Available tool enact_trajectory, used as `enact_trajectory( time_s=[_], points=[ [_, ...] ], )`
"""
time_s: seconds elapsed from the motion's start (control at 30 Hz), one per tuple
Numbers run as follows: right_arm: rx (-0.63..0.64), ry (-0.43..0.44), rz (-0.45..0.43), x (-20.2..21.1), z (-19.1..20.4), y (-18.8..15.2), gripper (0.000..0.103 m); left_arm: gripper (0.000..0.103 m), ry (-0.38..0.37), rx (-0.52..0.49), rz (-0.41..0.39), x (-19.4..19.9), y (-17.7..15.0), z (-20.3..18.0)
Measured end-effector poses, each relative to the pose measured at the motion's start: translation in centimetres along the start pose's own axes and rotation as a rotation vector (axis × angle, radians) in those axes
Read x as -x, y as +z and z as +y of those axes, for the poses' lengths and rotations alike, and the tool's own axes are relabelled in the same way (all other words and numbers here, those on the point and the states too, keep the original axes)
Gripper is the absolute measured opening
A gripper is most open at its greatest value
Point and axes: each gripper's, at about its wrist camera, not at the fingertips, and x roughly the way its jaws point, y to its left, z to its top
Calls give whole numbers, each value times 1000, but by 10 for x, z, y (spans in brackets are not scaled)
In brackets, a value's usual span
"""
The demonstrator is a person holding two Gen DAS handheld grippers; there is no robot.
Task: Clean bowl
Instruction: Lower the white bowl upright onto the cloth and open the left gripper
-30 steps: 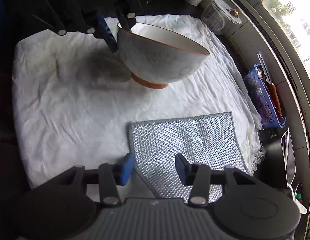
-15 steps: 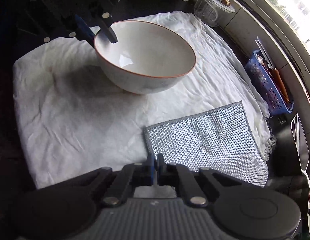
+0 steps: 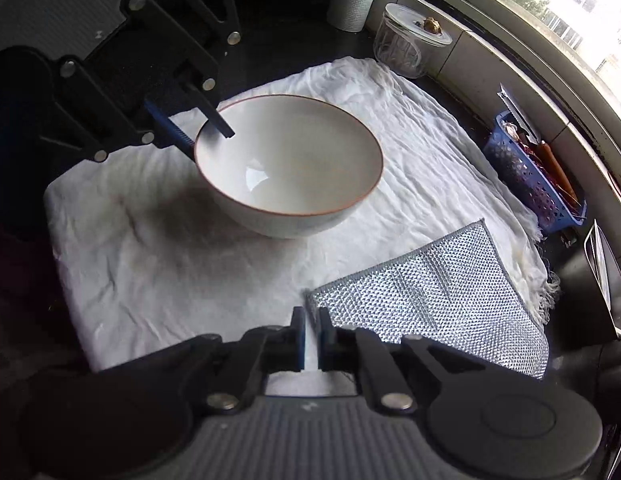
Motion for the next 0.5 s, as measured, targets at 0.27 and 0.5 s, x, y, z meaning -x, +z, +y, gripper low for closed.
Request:
enact_trajectory(
  time_s=[0.27, 0.5],
  points=[
    [-222, 42, -43, 24, -23, -17, 34, 21, -16, 124, -33, 11, -4, 7],
    [-467, 83, -78, 43, -38, -28, 56, 22, -47, 459, -130, 35, -15, 26]
  ],
)
